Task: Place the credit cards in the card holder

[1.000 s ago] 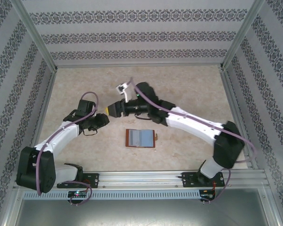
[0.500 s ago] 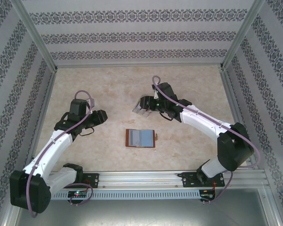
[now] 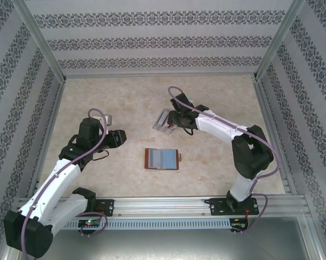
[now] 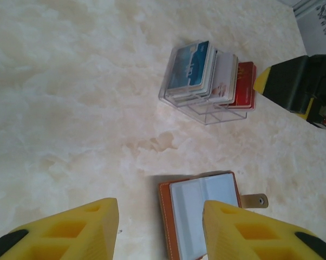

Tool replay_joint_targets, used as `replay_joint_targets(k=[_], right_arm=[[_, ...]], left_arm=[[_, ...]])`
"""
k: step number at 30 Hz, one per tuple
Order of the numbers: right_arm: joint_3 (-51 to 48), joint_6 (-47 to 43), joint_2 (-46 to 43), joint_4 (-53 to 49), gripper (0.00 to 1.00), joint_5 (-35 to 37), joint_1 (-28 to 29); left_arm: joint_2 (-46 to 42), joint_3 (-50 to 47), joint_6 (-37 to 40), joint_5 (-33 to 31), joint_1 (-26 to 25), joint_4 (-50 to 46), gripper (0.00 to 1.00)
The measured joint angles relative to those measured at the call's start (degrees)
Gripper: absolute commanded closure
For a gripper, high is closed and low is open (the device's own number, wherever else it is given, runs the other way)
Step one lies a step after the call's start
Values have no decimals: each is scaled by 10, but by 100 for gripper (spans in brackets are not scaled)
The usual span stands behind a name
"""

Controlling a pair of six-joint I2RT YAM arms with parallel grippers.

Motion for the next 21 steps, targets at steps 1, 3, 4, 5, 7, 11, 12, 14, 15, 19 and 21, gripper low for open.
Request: replay_joint_targets(k=[1, 3, 4, 5, 7, 11, 12, 14, 15, 19, 21], right_arm=[[2, 2, 9, -2, 32, -1, -3], [6, 4, 23, -5, 34, -4, -8], [8, 4, 29, -7, 35, -9, -12], [13, 4, 33, -8, 36, -11, -14], [18, 4, 34, -12, 39, -9, -15], [19, -2, 33, -17, 44, 2, -16], [19, -6, 33, -19, 47, 4, -17], [19, -15, 31, -24, 52, 9, -23], [19, -18, 29, -27, 52, 13, -26], [19, -31, 24, -42, 56, 20, -42], [19, -38, 22, -48, 61, 21, -49]], left_arm=[[1, -4, 0, 0, 0, 0, 55], [3, -8, 0, 0, 0, -1, 55], [3, -10, 0, 0, 0, -1, 55], [3, -11, 0, -1, 0, -1, 55], [3, -13, 0, -2, 0, 0, 55], [13, -13, 2, -2, 0, -1, 55], [15, -14, 2, -2, 0, 0, 55], [18, -16, 2, -2, 0, 1, 55], [21, -16, 2, -2, 0, 1, 55], [32, -17, 2, -2, 0, 1, 55], [34, -19, 2, -1, 0, 2, 55]])
